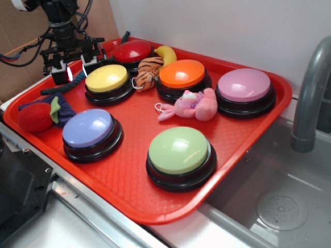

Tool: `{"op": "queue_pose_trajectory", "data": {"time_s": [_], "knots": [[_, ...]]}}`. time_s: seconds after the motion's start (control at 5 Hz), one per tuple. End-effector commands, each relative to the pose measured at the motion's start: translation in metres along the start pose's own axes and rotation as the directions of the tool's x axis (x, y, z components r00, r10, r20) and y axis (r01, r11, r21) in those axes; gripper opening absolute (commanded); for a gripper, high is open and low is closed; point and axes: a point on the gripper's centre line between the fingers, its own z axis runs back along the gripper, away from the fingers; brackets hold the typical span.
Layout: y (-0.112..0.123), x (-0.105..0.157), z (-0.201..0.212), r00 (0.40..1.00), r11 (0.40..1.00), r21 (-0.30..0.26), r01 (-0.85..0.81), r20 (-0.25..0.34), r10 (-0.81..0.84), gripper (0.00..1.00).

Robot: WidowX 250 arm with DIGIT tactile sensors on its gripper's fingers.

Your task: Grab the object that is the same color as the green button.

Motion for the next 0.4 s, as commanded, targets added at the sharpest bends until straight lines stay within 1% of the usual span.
{"op": "queue_pose_trajectory", "data": {"time_s": [0.0, 0.2], "knots": [[0.0066, -0.01, 0.0033, 0.999, 0.999, -0.008, 0.036, 0.032, -0.036, 0.07], [0.0048, -0.0101, 0.0097, 0.994, 0.994, -0.029, 0.102, 0.037, -0.101, 0.04]]}}
